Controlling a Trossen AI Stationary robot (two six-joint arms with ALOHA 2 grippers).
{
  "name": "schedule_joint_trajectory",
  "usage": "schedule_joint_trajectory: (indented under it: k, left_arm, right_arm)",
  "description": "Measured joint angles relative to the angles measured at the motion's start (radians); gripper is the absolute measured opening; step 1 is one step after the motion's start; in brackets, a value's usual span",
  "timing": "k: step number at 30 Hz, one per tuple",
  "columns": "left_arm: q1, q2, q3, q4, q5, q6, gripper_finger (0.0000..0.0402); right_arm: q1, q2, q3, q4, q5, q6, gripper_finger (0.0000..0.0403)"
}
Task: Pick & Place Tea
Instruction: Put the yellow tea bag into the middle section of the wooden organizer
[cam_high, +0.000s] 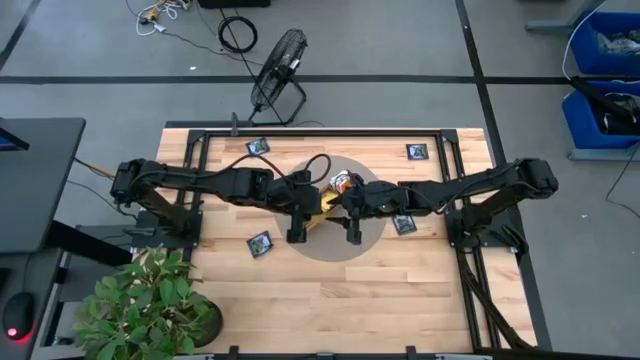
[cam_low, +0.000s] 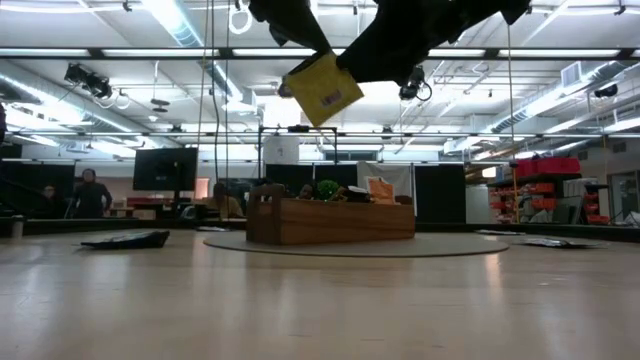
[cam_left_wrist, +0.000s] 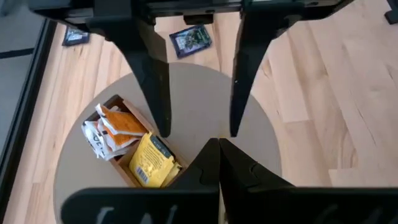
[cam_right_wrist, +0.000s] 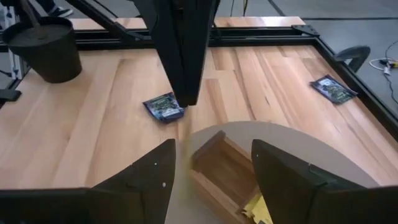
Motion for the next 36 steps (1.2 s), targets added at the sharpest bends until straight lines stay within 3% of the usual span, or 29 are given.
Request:
schedule_joint_trajectory:
  k: [6,9,13,18,23,30,36]
  left_arm:
    - [0.001,0.0,0.0,0.026,-0.003,0.0,0.0]
    - [0.001,0.0,-0.001,0.036,-0.003,0.001,0.0]
    - [0.001,0.0,-0.001,0.062,-0.002,0.003,0.0]
    - [0.008,0.0,-0.002,0.077,-0.003,-0.002,0.0004]
    - [0.03,-0.007,-0.002,0.107,0.01,-0.069,0.0022]
    - [0.077,-0.046,-0.003,0.174,0.124,-0.154,0.0061]
    - [0.088,-0.097,-0.055,0.357,0.129,-0.199,0.0085]
  right_arm:
    - [-0.018,0.0,0.0,-0.02,-0.061,0.009,0.0215]
    - [-0.026,0.0,0.0,-0.029,-0.08,0.028,0.0194]
    - [-0.034,0.0,0.0,-0.032,-0.087,0.045,0.013]
    - [-0.047,0.0,0.001,-0.035,-0.092,0.038,0.0016]
    - [-0.052,0.0,0.003,-0.091,-0.076,0.034,0.0007]
    - [-0.053,-0.013,0.001,-0.122,-0.076,0.042,0.0003]
    - [-0.053,-0.093,-0.011,-0.157,-0.044,0.044,0.0001]
